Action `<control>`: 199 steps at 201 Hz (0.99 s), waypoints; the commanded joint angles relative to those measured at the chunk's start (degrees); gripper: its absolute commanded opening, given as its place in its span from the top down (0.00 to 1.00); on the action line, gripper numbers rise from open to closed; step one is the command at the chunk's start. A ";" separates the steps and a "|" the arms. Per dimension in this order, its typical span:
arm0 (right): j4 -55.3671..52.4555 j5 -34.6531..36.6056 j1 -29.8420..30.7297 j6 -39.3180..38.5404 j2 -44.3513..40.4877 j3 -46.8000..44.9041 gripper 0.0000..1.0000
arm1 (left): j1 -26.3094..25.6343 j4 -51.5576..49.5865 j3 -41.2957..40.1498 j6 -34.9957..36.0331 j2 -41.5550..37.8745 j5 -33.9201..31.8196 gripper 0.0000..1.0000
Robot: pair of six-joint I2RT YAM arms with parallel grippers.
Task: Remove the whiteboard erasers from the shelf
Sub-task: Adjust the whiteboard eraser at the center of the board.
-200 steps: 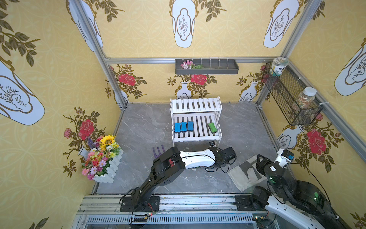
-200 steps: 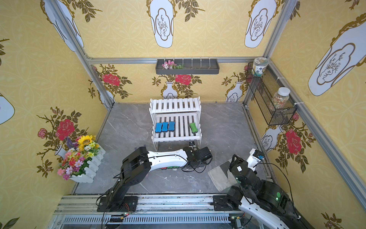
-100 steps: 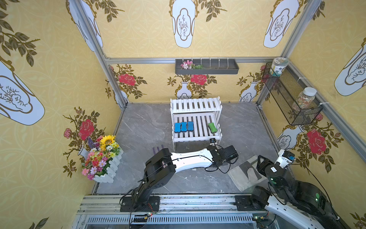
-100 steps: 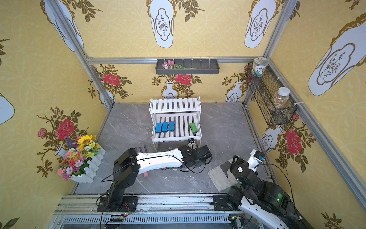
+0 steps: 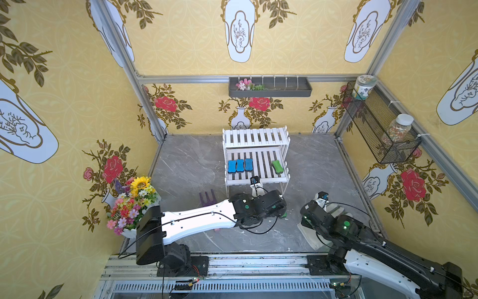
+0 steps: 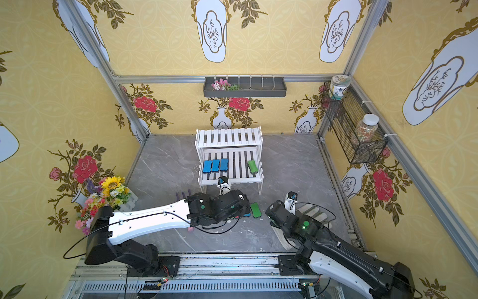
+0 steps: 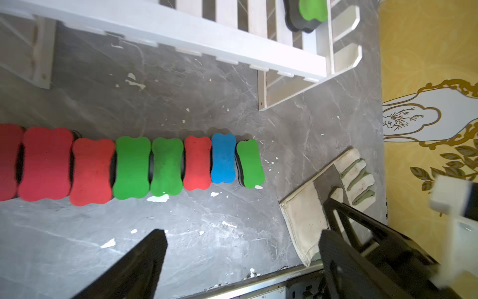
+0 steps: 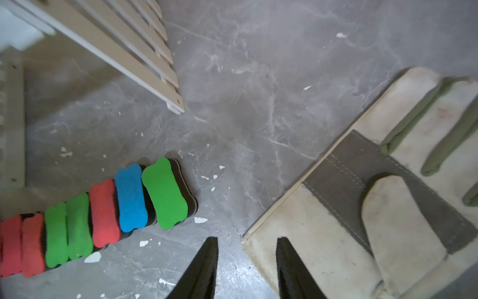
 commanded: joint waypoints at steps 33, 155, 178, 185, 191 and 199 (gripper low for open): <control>10.51 -4.09 -0.80 -2.69 15.73 1.60 0.63 | -0.42 -3.40 -4.26 -0.52 -7.14 -4.42 0.01; 18.65 -4.92 -0.35 -2.04 27.18 3.35 0.65 | 0.46 -8.11 -9.34 -0.33 -22.54 -8.01 0.01; 16.64 -3.05 1.05 -0.74 27.06 4.56 0.65 | 0.46 -8.43 -9.96 -0.51 -23.49 -8.34 0.00; 16.54 -2.45 1.63 -0.76 26.35 4.51 0.65 | 0.46 -8.33 -10.16 -0.45 -23.88 -8.39 0.01; 16.59 -2.73 1.69 -0.85 25.85 4.55 0.65 | 0.46 -8.12 -10.50 -0.34 -24.23 -8.39 0.00; 15.87 -2.67 1.72 -0.79 25.30 5.14 0.64 | 0.51 -8.11 -10.76 -0.42 -24.65 -8.49 0.01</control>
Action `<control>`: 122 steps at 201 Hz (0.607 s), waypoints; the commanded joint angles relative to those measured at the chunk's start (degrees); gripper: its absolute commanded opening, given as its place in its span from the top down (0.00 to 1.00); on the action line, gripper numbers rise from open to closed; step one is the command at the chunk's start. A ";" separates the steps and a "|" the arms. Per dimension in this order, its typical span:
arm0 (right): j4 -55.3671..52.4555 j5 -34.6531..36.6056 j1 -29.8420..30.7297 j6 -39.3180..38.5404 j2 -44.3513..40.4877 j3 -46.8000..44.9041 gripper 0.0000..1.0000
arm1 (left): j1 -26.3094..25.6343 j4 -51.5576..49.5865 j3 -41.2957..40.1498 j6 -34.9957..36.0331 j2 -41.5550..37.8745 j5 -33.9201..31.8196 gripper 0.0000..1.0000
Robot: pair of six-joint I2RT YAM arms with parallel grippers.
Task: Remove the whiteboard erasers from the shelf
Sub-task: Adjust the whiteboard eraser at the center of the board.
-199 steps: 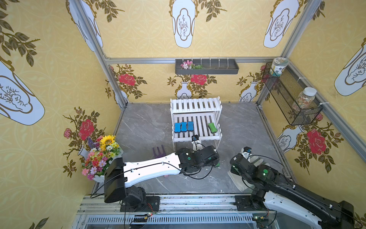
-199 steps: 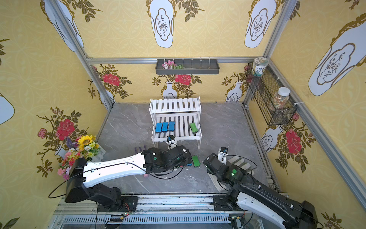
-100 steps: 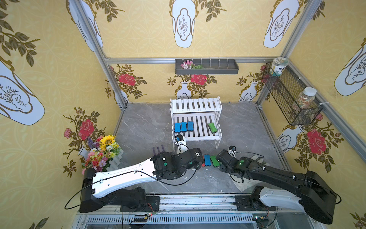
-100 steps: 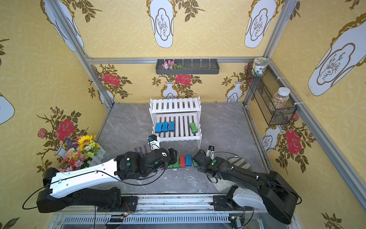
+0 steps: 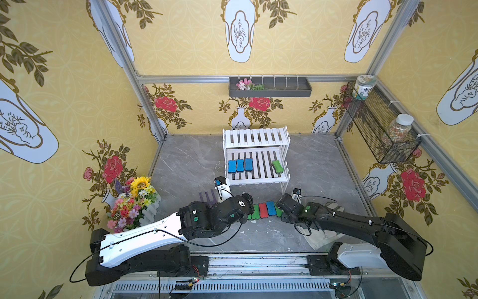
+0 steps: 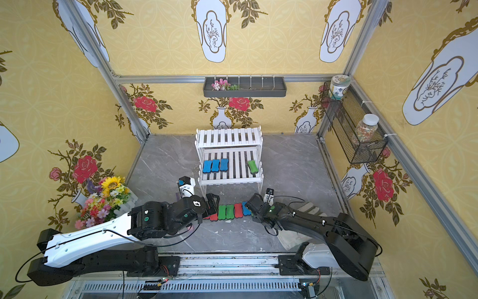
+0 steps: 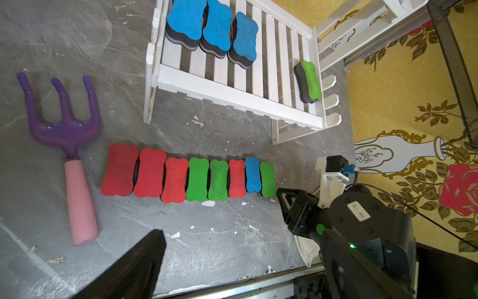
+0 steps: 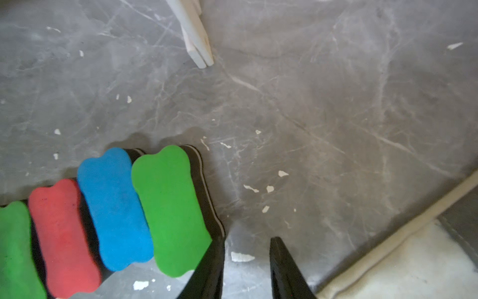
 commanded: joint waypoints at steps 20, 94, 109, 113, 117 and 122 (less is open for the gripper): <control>-5.16 3.87 2.18 0.39 -3.92 4.29 0.56 | 0.28 -1.14 -1.57 -0.37 -1.66 -1.30 0.01; -0.06 4.07 5.28 -14.08 9.26 30.21 0.33 | 3.85 -3.21 -11.30 -5.29 -13.19 -0.98 0.00; 2.40 5.65 5.00 -15.60 14.02 33.61 0.31 | 3.89 -4.82 -11.59 -5.78 -14.99 -1.12 0.01; 3.14 6.09 4.85 -15.88 14.98 34.54 0.31 | 3.89 -4.97 -11.57 -5.81 -15.41 -0.93 0.01; 3.76 6.76 4.63 -16.35 16.15 35.44 0.31 | 3.89 -5.10 -11.59 -5.69 -15.77 -0.83 0.01; 4.37 7.80 4.55 -16.67 17.51 36.49 0.30 | 3.89 -5.20 -11.60 -5.51 -16.22 -0.64 0.01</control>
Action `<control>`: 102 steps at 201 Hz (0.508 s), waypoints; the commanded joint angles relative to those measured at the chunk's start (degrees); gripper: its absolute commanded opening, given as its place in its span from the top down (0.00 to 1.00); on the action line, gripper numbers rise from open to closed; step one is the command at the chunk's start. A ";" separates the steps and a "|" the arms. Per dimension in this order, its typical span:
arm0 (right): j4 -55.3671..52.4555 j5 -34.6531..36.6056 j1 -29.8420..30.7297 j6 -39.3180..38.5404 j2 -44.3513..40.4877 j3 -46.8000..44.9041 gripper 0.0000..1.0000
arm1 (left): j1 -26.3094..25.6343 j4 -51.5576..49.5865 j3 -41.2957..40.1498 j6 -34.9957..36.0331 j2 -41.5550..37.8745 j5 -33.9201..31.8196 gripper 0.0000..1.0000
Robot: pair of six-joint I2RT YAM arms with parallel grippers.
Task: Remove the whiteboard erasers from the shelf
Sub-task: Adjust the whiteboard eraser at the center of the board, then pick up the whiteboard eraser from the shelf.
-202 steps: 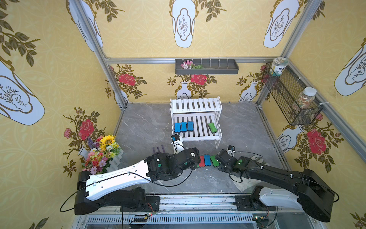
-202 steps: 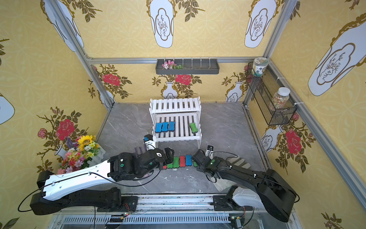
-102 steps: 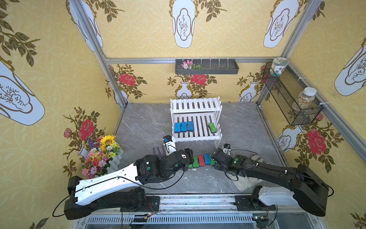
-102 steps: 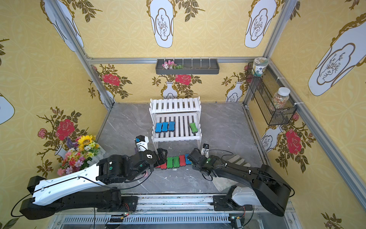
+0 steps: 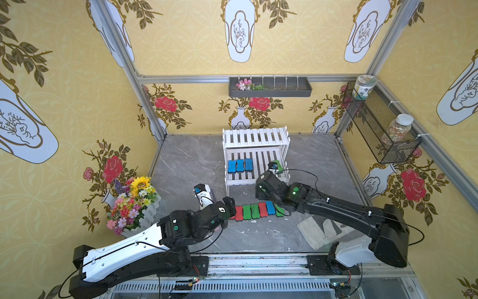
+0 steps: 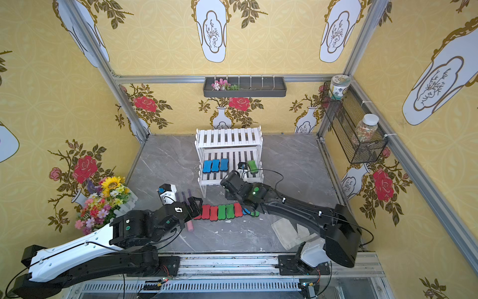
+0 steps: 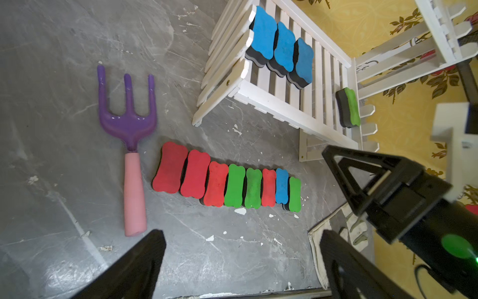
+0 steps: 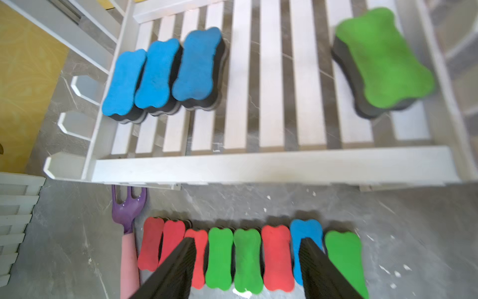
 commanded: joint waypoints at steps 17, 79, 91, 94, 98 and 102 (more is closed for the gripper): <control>6.36 5.87 -2.06 -4.51 8.38 7.50 0.30 | 0.15 -2.17 -0.20 -0.12 -2.84 1.09 0.00; 8.44 8.30 -3.70 -5.16 17.61 15.19 0.29 | 0.15 -1.68 0.52 3.92 -4.82 2.07 0.01; 8.86 8.55 -4.07 -4.47 18.44 15.61 0.30 | 0.15 -1.69 0.58 4.58 -5.25 2.12 0.01; 8.86 8.59 -4.15 -4.17 18.62 15.65 0.30 | 0.15 -1.70 0.60 4.73 -5.33 2.22 0.00; 9.00 8.57 -4.30 -3.92 18.83 15.72 0.30 | 0.15 -1.77 0.60 4.83 -5.41 2.19 0.01; 9.30 8.47 -4.39 -3.82 19.00 15.73 0.30 | 0.15 -1.92 0.68 4.90 -5.60 2.24 0.01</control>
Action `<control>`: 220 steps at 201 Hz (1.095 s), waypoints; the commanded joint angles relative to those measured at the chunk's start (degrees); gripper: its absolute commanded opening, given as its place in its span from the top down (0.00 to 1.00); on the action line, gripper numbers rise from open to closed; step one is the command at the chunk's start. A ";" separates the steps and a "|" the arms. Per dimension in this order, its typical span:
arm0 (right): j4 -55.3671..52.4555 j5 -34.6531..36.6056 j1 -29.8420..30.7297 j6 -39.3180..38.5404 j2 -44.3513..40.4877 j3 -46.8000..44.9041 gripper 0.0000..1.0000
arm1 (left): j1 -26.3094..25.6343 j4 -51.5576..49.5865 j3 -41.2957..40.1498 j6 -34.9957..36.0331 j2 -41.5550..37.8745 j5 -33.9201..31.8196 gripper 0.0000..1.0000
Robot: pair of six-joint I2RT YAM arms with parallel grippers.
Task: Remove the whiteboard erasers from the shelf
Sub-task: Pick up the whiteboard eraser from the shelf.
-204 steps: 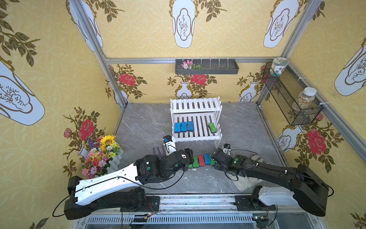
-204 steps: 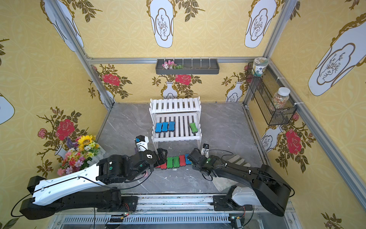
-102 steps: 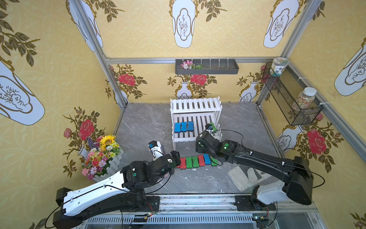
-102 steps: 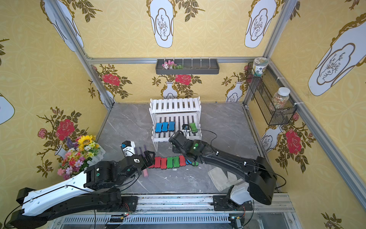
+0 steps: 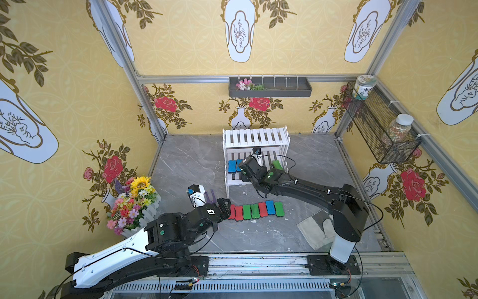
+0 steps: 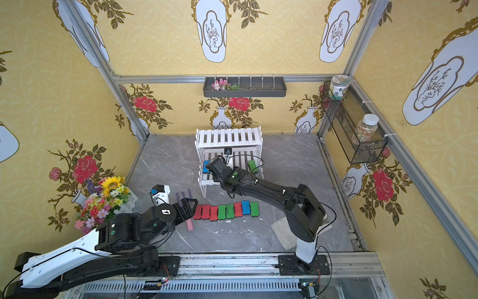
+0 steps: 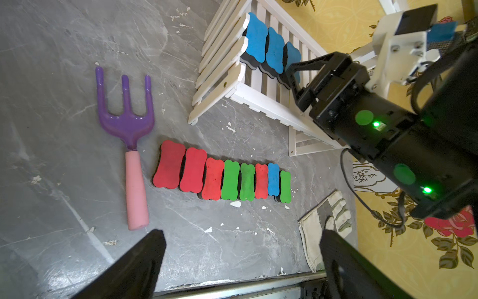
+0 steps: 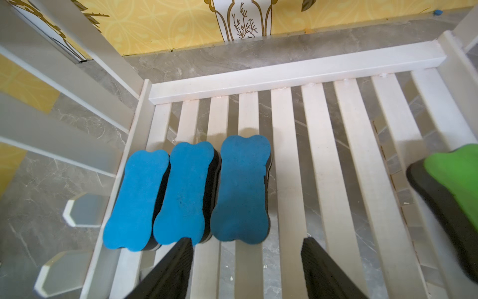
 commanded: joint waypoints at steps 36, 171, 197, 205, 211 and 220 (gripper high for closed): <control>1.75 2.52 -0.82 2.09 2.60 2.24 0.33 | 0.05 -1.61 0.03 2.37 -2.60 0.41 0.00; -3.94 2.17 -2.00 3.11 7.13 6.35 0.41 | 0.05 -2.38 -0.62 1.91 -4.50 0.76 0.01; -2.58 1.82 -2.11 2.24 6.77 5.50 0.46 | 0.05 -2.41 -0.58 2.00 -4.29 0.95 0.00; -1.89 1.82 -2.08 1.72 6.56 5.23 0.48 | 0.05 -2.37 -0.59 2.00 -4.16 1.02 0.01; -1.11 1.59 -2.09 1.21 6.25 4.87 0.49 | 0.00 -2.42 -0.58 1.98 -4.08 1.02 0.01; 0.23 1.22 -2.08 0.20 5.57 4.10 0.52 | 0.05 -2.46 -0.58 1.92 -3.97 1.02 0.01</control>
